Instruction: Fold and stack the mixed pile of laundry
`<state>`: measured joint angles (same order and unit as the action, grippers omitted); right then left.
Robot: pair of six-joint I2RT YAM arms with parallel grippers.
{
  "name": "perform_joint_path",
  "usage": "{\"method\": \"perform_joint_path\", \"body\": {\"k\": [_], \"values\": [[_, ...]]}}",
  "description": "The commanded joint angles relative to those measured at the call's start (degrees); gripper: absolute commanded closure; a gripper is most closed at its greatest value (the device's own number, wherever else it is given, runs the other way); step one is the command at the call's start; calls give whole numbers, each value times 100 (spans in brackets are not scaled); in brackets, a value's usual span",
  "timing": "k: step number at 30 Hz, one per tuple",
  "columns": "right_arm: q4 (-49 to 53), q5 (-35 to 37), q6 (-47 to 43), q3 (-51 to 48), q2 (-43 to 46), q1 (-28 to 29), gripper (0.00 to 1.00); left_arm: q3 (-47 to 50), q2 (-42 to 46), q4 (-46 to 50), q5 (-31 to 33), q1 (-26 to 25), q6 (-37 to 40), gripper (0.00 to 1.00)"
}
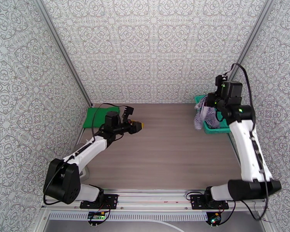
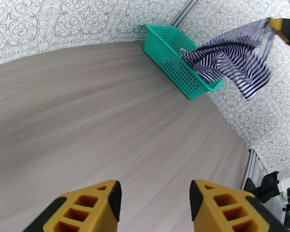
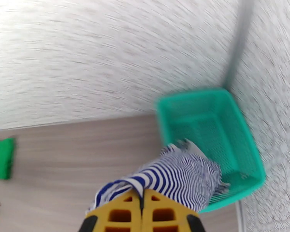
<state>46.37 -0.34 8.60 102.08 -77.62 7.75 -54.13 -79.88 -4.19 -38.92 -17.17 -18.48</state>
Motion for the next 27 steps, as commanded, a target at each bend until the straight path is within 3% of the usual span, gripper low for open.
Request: {"method": "perform_joint_path", "body": {"k": [1, 6, 11, 17, 24, 26, 27], "values": [[42, -711, 88, 155, 221, 601, 100, 111, 399, 147, 91, -50, -54, 47], [178, -924, 196, 507, -83, 1736, 100, 181, 960, 538, 262, -51, 89, 46], [-18, -1114, 357, 722, -655, 2391, 100, 287, 1506, 1140, 513, -31, 292, 43], [-184, -1108, 678, 671, -1333, 2503, 100, 687, 1915, 1649, 780, -36, 296, 43], [-619, -384, 1242, -701, -1660, 2457, 100, 1669, 1691, 1302, 1134, -481, 49, 39], [-583, -459, 1328, -1068, -1844, 2355, 83, 1890, 1377, 1062, 1220, -644, -13, 39], [-492, -403, 1341, -1206, -1952, 2317, 62, 1967, 1196, 921, 1247, -719, -44, 39]]}}
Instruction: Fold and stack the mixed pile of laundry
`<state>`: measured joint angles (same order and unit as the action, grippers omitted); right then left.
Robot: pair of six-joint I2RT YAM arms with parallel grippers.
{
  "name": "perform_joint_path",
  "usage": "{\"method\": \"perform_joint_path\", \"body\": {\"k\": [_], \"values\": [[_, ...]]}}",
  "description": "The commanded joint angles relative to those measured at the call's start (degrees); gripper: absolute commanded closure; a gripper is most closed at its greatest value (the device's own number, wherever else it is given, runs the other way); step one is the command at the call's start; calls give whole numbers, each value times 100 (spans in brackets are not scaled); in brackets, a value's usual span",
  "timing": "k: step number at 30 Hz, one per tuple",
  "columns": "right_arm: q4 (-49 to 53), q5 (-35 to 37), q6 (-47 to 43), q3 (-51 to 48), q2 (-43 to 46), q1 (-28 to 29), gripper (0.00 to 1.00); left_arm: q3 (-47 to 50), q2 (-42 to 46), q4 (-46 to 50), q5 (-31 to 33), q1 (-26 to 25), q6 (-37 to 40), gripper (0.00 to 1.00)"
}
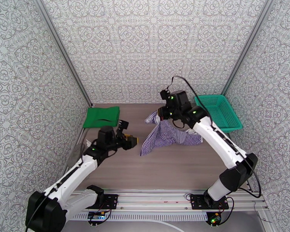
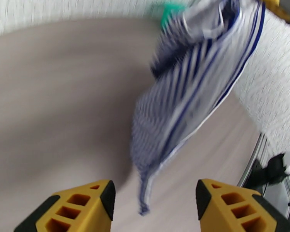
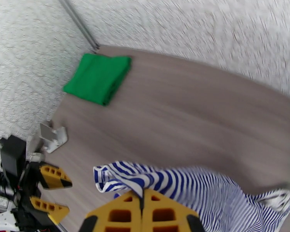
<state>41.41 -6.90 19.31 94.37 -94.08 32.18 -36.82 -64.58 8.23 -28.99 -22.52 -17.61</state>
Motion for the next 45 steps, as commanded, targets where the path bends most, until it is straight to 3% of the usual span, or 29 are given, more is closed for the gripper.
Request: {"method": "perform_joint_path", "body": {"k": [1, 4, 7, 14, 20, 24, 28, 33, 39, 45], "values": [[140, 329, 275, -502, -397, -164, 50, 252, -486, -403, 279, -237, -140, 38], [513, 485, 205, -707, -416, -267, 36, 134, -1037, -608, 301, -401, -114, 38], [618, 604, 260, -1110, -42, -575, 33, -65, -1567, -764, 298, -467, -59, 38], [792, 707, 364, -2211, 574, -2118, 36, -708, -2480, -823, 26, -758, 57, 37], [425, 558, 354, -2694, 405, -2919, 45, -775, -2682, -879, 32, -1017, -33, 35], [131, 619, 462, -2627, 52, -2972, 45, -642, -2625, -1210, 103, -833, -474, 35], [-22, 733, 640, -2288, -283, -2974, 44, -349, -2248, -1594, -27, -250, -1016, 34], [-243, 895, 801, -1848, -743, -2972, 49, -711, -2097, -723, 144, 202, -942, 31], [-274, 905, 881, -1181, -1595, -2972, 51, -1558, -2869, 199, 228, 355, -933, 29], [-217, 963, 864, -733, -2189, -2972, 56, -1980, -3644, 158, 330, 216, -1165, 28]]}}
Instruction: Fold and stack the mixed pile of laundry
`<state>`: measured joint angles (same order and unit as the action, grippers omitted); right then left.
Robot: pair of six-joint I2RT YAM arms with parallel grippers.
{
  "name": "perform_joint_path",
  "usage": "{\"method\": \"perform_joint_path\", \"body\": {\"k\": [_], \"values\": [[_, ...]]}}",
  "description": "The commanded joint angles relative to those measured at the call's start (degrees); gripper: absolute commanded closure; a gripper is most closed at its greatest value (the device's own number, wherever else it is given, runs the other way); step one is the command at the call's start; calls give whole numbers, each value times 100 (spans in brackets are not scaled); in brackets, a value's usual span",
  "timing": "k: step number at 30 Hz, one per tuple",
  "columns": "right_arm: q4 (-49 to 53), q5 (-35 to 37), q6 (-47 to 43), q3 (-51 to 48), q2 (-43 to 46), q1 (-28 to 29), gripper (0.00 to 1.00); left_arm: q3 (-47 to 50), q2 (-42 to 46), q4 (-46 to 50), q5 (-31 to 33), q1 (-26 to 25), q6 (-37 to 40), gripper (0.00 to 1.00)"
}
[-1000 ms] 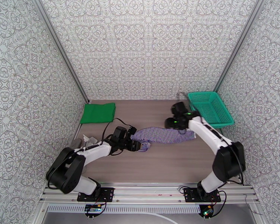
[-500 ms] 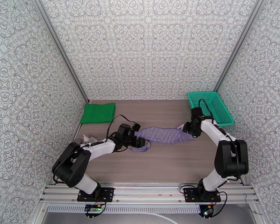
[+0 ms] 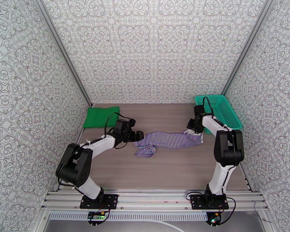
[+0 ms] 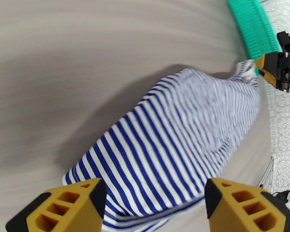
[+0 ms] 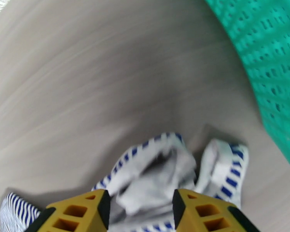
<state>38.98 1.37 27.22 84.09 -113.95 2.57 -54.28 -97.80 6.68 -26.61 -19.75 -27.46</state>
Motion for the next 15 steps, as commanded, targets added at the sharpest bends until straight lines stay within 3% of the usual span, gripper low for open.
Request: {"method": "perform_joint_path", "body": {"k": [1, 3, 5, 8, 11, 15], "values": [[70, 127, 64, 390, -313, -11, 57, -367, -467, 377, 77, -79, -182, 30], [92, 81, 64, 483, -464, -8, 61, -588, -698, 501, 96, -128, -163, 32], [67, -2, 38, 549, -599, -10, 70, -732, -853, 476, -5, -184, -138, 40], [58, -13, -44, 673, -681, -2, 83, -840, -950, 328, -134, -231, -93, 78], [91, -66, -157, 862, -641, -2, 96, -602, -637, -219, -95, -143, -136, 97], [40, -203, -316, 1033, -351, -2, 100, -350, 121, -843, 129, 28, 84, 100]]}}
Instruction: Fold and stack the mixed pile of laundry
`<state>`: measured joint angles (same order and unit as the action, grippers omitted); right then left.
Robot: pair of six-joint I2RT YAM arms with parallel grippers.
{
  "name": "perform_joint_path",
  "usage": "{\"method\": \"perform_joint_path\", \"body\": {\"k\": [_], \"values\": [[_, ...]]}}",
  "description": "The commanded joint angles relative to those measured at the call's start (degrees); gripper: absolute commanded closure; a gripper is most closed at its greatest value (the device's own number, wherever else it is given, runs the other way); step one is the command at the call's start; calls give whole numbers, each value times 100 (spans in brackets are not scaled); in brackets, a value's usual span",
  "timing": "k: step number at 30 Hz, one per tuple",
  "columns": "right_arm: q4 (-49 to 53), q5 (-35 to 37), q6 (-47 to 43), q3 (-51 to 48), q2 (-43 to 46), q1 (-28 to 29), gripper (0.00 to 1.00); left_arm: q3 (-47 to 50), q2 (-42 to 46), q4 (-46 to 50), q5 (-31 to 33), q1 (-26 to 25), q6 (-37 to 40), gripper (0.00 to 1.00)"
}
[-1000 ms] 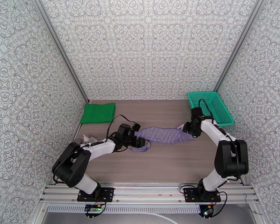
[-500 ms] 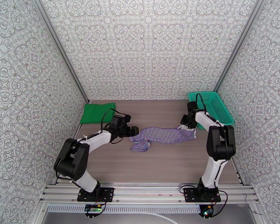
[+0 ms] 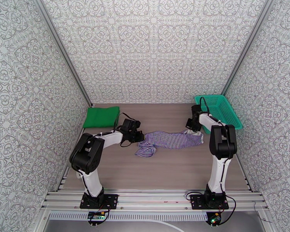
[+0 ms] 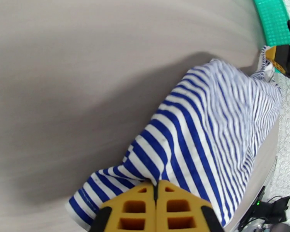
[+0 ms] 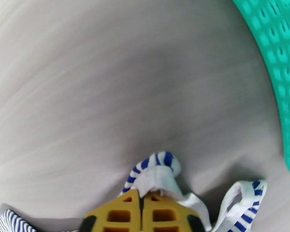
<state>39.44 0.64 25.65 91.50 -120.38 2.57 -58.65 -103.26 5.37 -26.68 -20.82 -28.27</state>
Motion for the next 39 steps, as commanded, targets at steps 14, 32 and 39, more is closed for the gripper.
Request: {"method": "perform_joint_path", "body": {"k": [14, 32, 39], "values": [[-794, -416, -25, 80, 3597, -2, 100, -107, 3906, -839, -137, 656, 2035, 100], [-941, -351, 298, -3130, 4490, -2, 100, 2886, 5834, 215, -452, 389, 1167, 20], [-1114, -199, 92, -3530, 4013, -2, 100, 1971, 3823, 921, 7, 496, 1038, 31]]}}
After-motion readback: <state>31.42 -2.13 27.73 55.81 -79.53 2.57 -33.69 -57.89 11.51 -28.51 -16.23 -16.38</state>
